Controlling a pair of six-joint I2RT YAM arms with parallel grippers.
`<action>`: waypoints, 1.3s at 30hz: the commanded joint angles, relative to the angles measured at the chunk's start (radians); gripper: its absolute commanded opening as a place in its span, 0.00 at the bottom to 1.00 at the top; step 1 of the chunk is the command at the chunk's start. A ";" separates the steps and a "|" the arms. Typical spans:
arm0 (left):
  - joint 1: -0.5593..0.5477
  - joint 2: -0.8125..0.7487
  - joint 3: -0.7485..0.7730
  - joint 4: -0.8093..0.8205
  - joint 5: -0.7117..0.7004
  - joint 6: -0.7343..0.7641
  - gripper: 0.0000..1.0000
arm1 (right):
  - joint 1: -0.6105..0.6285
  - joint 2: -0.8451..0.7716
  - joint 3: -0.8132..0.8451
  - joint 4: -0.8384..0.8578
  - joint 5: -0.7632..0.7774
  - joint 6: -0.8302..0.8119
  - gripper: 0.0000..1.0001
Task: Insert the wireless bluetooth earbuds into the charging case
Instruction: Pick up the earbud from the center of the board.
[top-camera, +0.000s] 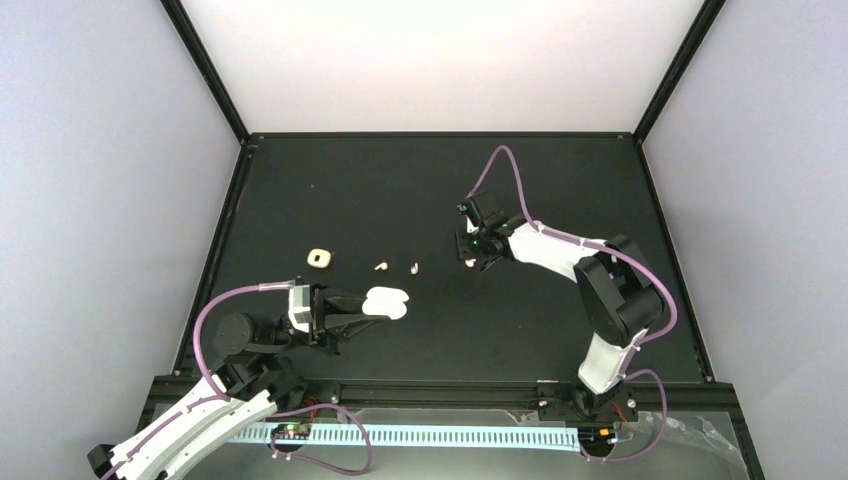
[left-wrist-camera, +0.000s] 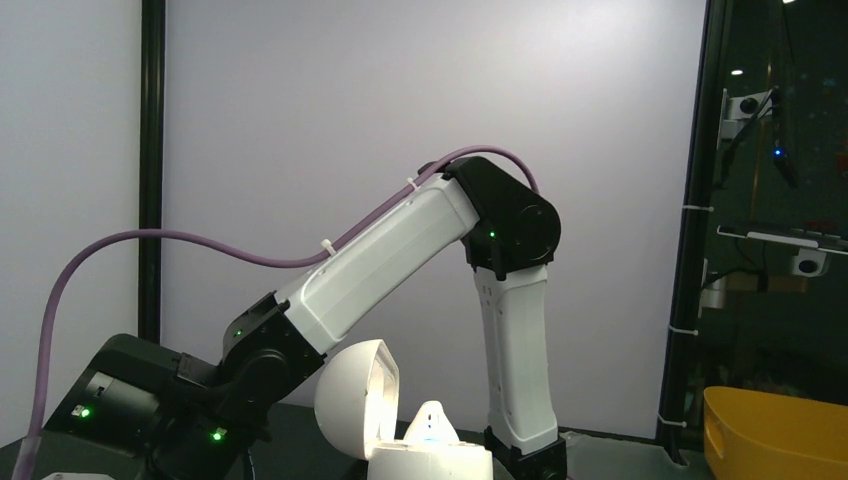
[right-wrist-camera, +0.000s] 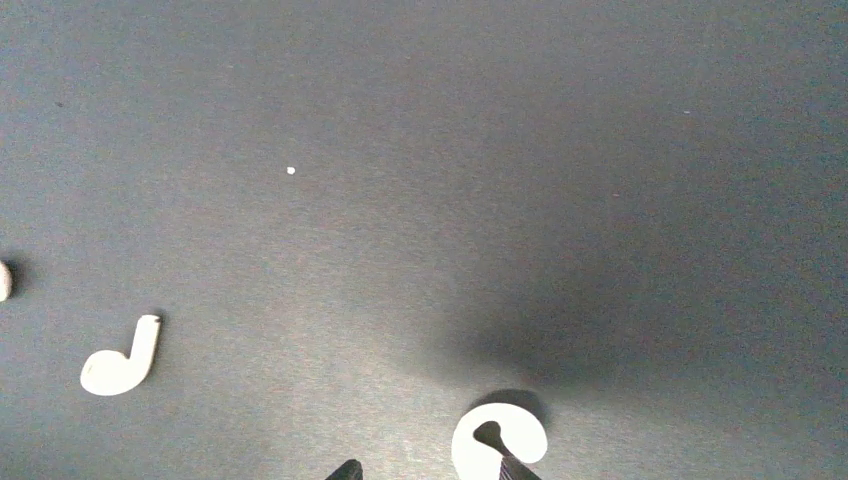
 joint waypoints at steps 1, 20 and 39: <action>-0.003 -0.018 0.003 0.013 -0.013 -0.004 0.02 | 0.015 0.015 0.041 0.010 -0.032 0.025 0.35; -0.003 -0.034 0.002 -0.007 -0.021 0.002 0.02 | 0.014 0.083 0.045 -0.012 0.048 0.036 0.34; -0.003 -0.028 0.004 -0.004 -0.022 0.002 0.02 | 0.013 0.044 -0.004 -0.038 0.130 0.033 0.25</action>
